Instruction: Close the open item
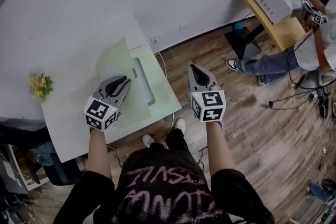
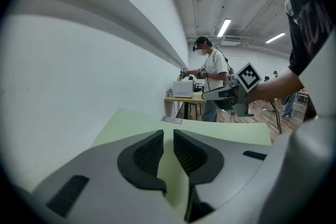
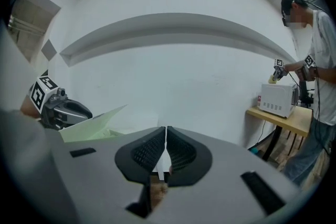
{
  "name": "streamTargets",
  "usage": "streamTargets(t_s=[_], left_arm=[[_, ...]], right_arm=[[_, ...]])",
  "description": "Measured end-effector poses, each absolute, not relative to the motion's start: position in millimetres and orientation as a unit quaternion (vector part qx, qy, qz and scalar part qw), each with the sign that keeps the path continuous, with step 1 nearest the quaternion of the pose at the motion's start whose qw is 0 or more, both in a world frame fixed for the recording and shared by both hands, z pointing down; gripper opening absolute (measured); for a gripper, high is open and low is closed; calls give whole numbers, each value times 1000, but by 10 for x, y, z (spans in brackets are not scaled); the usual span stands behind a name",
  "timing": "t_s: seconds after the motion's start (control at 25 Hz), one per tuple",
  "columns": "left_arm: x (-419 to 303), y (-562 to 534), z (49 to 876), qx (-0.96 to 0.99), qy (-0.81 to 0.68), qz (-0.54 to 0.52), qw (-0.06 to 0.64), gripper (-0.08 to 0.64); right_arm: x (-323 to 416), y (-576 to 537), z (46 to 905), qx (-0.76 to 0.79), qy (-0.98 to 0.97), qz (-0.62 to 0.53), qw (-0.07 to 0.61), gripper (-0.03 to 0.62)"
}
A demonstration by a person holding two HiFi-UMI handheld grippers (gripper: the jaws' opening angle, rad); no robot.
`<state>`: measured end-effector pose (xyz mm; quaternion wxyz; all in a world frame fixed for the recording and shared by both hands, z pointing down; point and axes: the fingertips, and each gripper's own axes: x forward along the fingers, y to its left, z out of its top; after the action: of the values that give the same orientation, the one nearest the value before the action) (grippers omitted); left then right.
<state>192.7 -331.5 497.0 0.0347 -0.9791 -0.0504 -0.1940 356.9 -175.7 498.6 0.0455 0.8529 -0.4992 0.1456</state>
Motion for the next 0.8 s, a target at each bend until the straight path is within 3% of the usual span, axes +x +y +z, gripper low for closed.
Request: streamTargets(t_s=[0.8], left_arm=[[2716, -2779, 6066, -918, -142, -357, 101, 66]], right_arm=[[4128, -811, 5542, 884, -420, 204, 32, 26]])
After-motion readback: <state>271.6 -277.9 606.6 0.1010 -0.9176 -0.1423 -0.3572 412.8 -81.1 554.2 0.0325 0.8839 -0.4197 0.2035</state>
